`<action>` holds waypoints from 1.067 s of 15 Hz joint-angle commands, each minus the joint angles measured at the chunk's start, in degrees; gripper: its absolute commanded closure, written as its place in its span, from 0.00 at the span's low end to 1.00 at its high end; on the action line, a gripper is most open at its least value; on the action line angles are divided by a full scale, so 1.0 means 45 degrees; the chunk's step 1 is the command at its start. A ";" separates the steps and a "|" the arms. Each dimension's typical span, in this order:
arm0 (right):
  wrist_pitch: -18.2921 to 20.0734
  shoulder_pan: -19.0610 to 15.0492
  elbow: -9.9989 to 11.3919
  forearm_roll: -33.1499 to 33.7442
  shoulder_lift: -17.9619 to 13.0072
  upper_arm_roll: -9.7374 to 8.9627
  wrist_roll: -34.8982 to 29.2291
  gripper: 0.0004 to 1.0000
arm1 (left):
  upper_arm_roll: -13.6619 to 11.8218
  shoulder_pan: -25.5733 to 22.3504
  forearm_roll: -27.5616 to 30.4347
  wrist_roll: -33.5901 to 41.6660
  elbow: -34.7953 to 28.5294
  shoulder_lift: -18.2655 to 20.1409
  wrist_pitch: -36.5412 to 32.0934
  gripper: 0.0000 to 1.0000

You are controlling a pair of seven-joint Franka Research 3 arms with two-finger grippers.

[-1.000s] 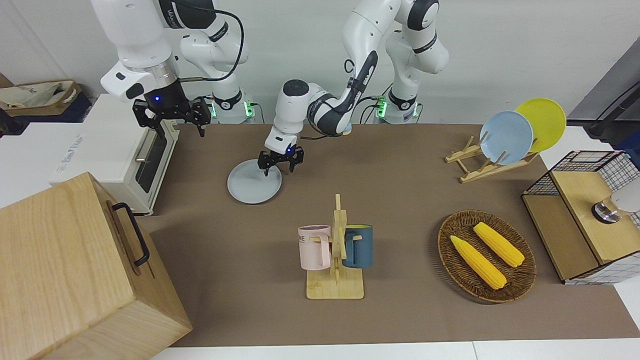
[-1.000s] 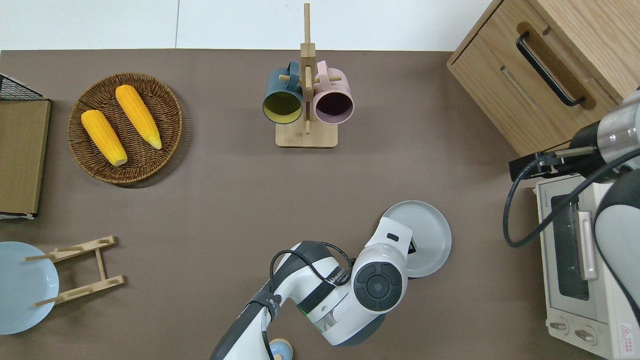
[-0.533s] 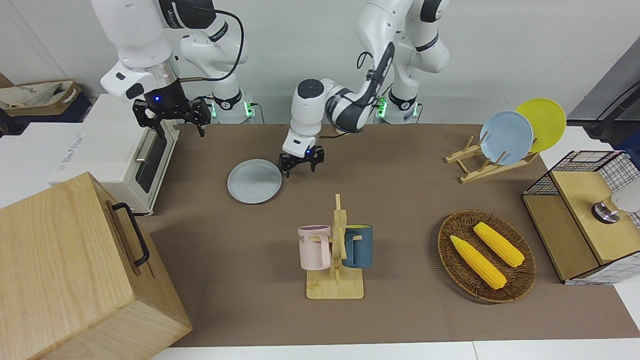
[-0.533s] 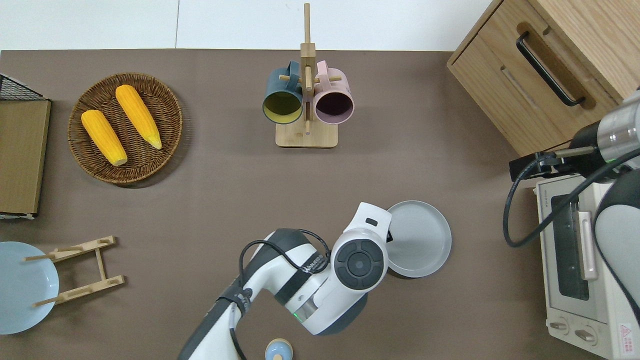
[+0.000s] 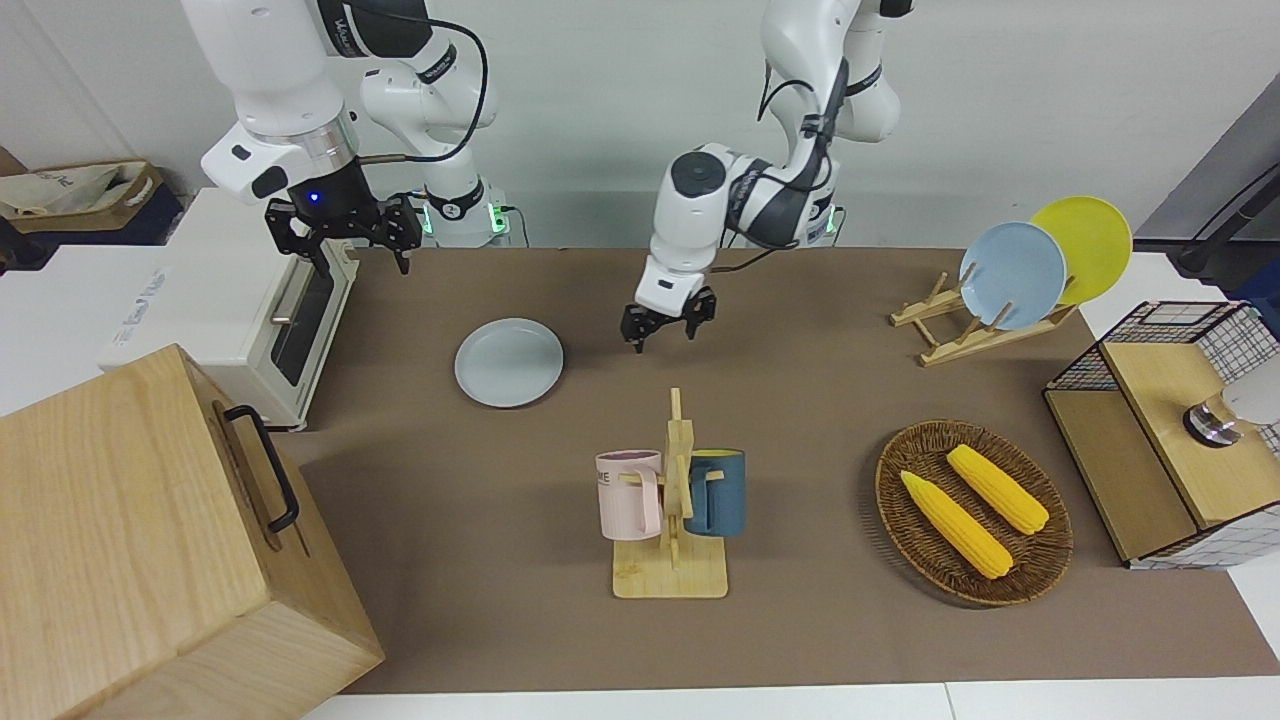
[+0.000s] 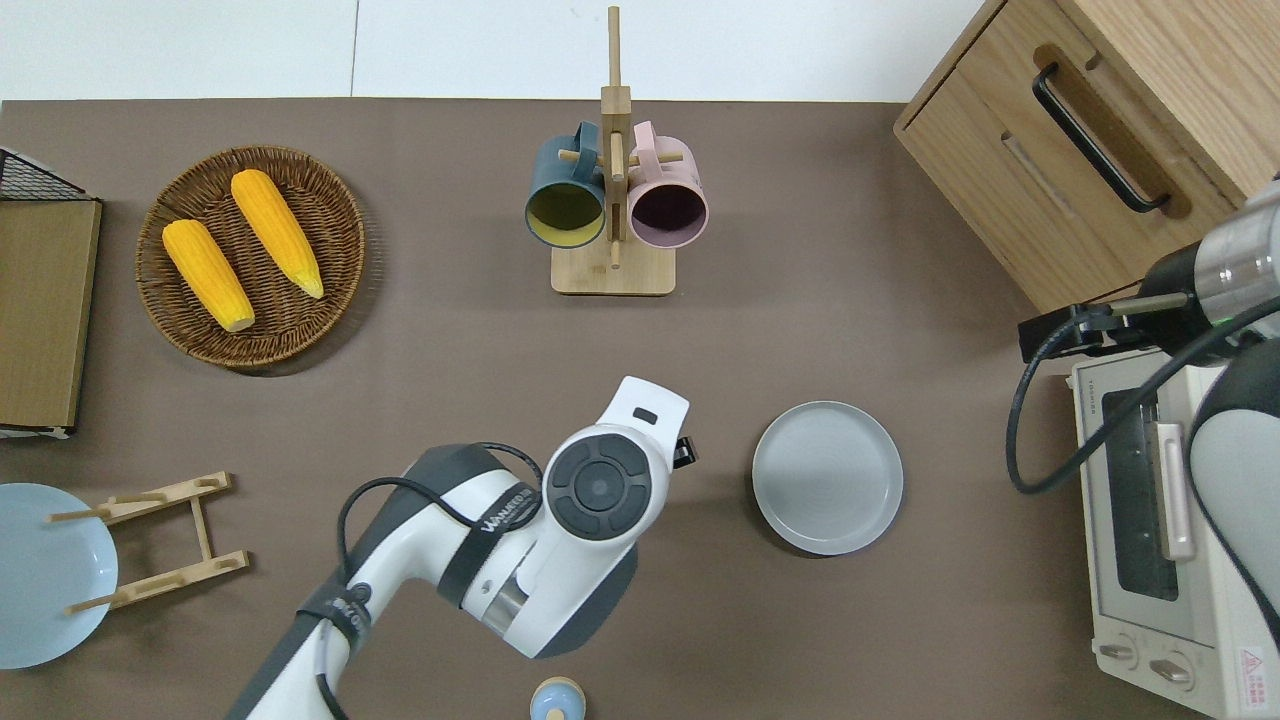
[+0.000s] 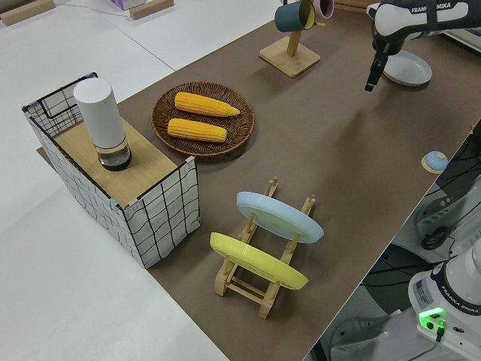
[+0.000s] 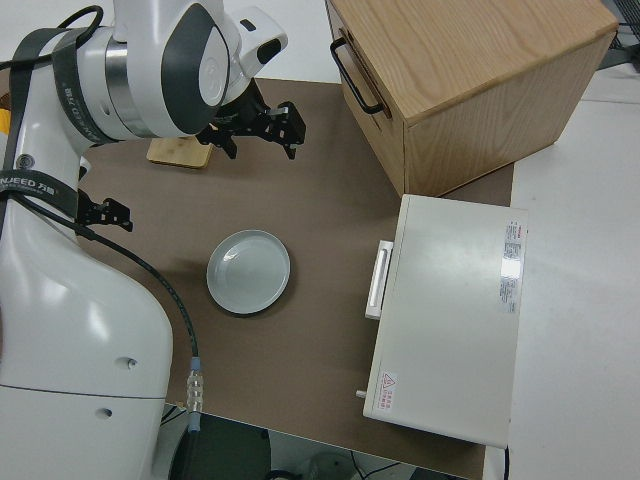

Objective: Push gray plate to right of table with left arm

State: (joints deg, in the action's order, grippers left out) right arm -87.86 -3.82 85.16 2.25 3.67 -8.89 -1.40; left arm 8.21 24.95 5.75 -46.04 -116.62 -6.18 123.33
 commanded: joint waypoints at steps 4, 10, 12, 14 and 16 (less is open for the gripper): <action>0.0131 -0.0010 -0.0017 -0.0089 -0.0073 0.0003 -0.0060 0.02 | 0.0071 -0.3236 0.0520 0.4582 -0.0256 0.2329 -0.3282 0.01; 0.0131 -0.0010 -0.0017 -0.0089 -0.0073 0.0003 -0.0060 0.02 | -0.0278 -0.4957 0.0267 0.7415 0.0739 0.2935 -0.4884 0.01; 0.0131 -0.0010 -0.0017 -0.0089 -0.0073 0.0003 -0.0060 0.02 | -0.0747 -0.5095 -0.0414 0.8333 0.1265 0.3092 -0.5449 0.01; 0.0131 -0.0010 -0.0017 -0.0089 -0.0073 0.0003 -0.0060 0.02 | -0.1254 -0.5095 -0.0865 0.9096 0.1852 0.3093 -0.6056 0.01; 0.0131 -0.0010 -0.0017 -0.0089 -0.0073 0.0003 -0.0041 0.02 | -0.1802 -0.5095 -0.1042 0.9819 0.1932 0.3112 -0.6097 0.01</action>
State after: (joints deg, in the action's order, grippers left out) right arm -87.86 -3.82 85.15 2.25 3.67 -8.89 -1.40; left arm 2.53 2.25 3.13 -6.47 -109.69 7.60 98.12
